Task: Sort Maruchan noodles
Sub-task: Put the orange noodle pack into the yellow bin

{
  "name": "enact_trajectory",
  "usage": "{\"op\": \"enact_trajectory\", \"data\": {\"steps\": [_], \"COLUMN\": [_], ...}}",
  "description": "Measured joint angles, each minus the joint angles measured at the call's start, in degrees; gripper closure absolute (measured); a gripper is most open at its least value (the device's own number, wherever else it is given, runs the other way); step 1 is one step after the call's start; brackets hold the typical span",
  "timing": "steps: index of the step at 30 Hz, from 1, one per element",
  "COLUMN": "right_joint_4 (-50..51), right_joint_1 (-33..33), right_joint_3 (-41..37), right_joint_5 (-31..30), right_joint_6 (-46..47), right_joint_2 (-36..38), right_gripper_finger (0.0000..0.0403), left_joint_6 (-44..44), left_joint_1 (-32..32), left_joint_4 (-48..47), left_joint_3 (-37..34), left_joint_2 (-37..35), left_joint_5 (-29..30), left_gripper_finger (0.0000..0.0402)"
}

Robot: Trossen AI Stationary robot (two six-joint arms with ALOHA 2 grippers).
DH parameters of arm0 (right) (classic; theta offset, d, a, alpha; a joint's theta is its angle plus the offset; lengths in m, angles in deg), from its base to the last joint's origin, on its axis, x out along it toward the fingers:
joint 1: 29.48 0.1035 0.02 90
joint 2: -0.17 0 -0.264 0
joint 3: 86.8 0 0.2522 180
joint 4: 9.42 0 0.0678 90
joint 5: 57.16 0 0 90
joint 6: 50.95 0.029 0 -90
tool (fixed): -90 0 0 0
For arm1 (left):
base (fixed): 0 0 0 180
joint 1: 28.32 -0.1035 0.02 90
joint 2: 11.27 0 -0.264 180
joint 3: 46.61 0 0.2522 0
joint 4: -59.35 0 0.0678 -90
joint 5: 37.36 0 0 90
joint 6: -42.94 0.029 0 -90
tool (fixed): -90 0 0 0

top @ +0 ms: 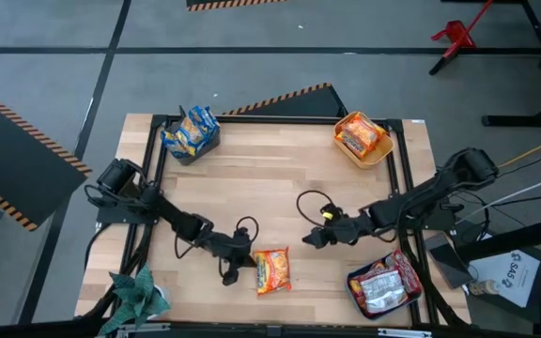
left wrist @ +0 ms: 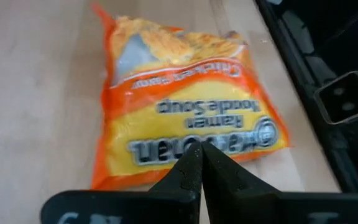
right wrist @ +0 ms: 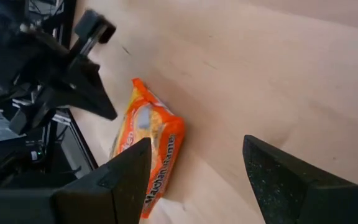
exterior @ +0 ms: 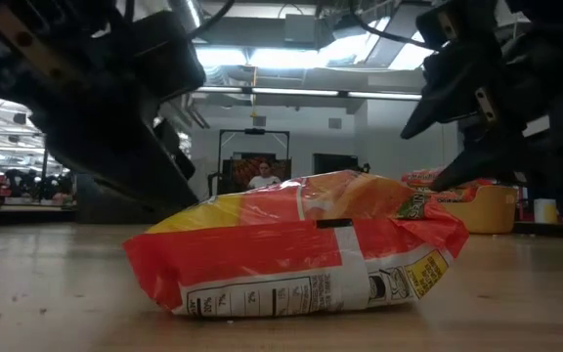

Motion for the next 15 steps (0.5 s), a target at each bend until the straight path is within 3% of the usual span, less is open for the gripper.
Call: {"op": "enact_trajectory", "data": {"steps": [15], "right_joint_4": [0.21], "right_joint_1": [-0.04], "right_joint_3": [6.30], "right_joint_5": [1.57], "right_joint_6": [-1.44], "right_joint_2": [-6.34], "right_gripper_finger": [0.0165], "left_joint_6": [1.16], "left_joint_1": [-1.49], "left_joint_4": [1.79], "left_joint_3": [0.01], "left_joint_2": [3.16], "left_joint_5": [-0.29], "left_gripper_finger": [0.0402]}}
